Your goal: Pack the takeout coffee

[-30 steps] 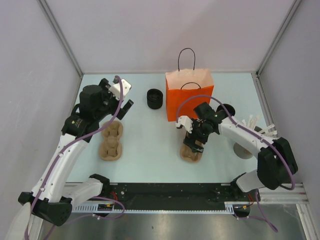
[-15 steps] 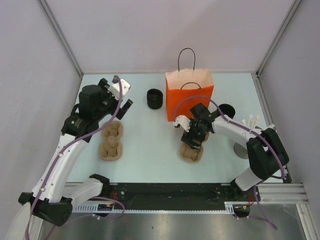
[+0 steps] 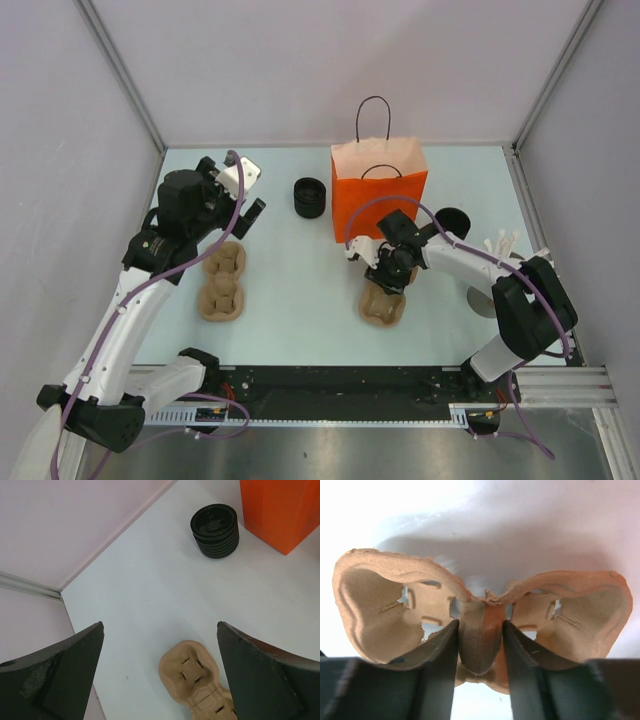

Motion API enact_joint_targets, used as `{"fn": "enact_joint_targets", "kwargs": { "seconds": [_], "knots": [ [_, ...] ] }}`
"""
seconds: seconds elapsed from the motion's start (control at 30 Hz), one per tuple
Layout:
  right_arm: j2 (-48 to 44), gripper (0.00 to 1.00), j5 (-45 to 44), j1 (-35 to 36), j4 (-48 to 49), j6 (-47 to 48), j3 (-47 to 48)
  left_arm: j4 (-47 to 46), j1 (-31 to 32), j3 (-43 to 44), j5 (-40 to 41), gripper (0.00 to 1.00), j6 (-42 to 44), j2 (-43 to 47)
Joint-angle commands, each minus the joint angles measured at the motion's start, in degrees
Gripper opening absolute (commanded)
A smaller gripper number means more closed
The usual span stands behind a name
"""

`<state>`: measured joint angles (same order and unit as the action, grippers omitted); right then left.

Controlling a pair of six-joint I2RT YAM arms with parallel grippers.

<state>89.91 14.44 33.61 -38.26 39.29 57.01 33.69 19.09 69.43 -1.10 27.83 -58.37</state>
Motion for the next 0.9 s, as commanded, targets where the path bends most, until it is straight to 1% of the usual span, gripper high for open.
{"fn": "enact_joint_targets", "kwargs": {
  "seconds": [0.0,0.03,0.1,0.13,0.2,0.33,0.47,0.57,0.67,0.73,0.77,0.8,0.83,0.87],
  "knots": [
    [-0.4,0.37,0.9,1.1,-0.4,0.0,-0.2,-0.7,-0.5,0.8,0.0,1.0,-1.6,1.1],
    [-1.0,0.32,0.8,1.1,-0.4,-0.2,-0.2,-0.7,-0.5,1.0,-0.1,1.0,-1.6,1.1],
    [-1.7,0.31,0.7,1.4,-0.4,-0.2,-0.2,-0.6,-0.5,1.3,-0.1,1.0,-1.5,0.9],
    [-2.5,0.27,0.6,1.4,-0.4,-0.4,-0.2,-0.6,-0.5,1.4,-0.2,1.0,-1.4,0.9],
    [-3.5,0.24,0.6,1.5,-0.7,-0.6,-0.2,-0.6,-0.5,1.9,-0.2,1.0,-1.5,0.7],
    [-6.8,0.24,0.0,2.3,-1.5,-0.9,-0.1,-0.6,-0.5,3.1,-0.2,1.0,-1.4,-0.1],
    [-13.7,0.24,-0.1,4.4,-4.6,-1.1,1.3,-2.0,-0.5,5.2,0.9,1.0,-1.3,-2.4],
    [-17.6,0.24,1.2,5.2,-8.1,-1.6,4.5,-3.6,-0.5,8.2,0.9,1.0,-0.9,-4.2],
    [-22.6,0.24,3.2,5.2,-14.3,-0.3,9.0,-5.9,-0.5,11.7,-0.6,0.99,-0.9,-7.4],
    [-25.5,0.23,3.9,5.2,-16.8,0.8,13.3,-7.0,-0.5,15.4,-2.6,1.0,-0.9,-10.8],
    [-26.2,0.23,4.1,5.1,-19.4,1.1,15.0,-7.1,-0.5,18.7,-3.5,1.0,-1.2,-12.0],
    [-27.6,0.23,4.4,4.9,-20.4,1.5,16.8,-7.1,-0.4,20.5,-5.6,1.0,-1.4,-15.2],
    [-28.3,0.23,4.3,4.8,-21.4,1.8,20.5,-7.2,-0.4,22.3,-6.7,1.0,-1.4,-16.8],
    [-28.7,0.23,4.3,4.5,-22.8,1.8,22.3,-7.1,-0.2,26.2,-7.7,1.0,-1.3,-18.8]
  ]
}}
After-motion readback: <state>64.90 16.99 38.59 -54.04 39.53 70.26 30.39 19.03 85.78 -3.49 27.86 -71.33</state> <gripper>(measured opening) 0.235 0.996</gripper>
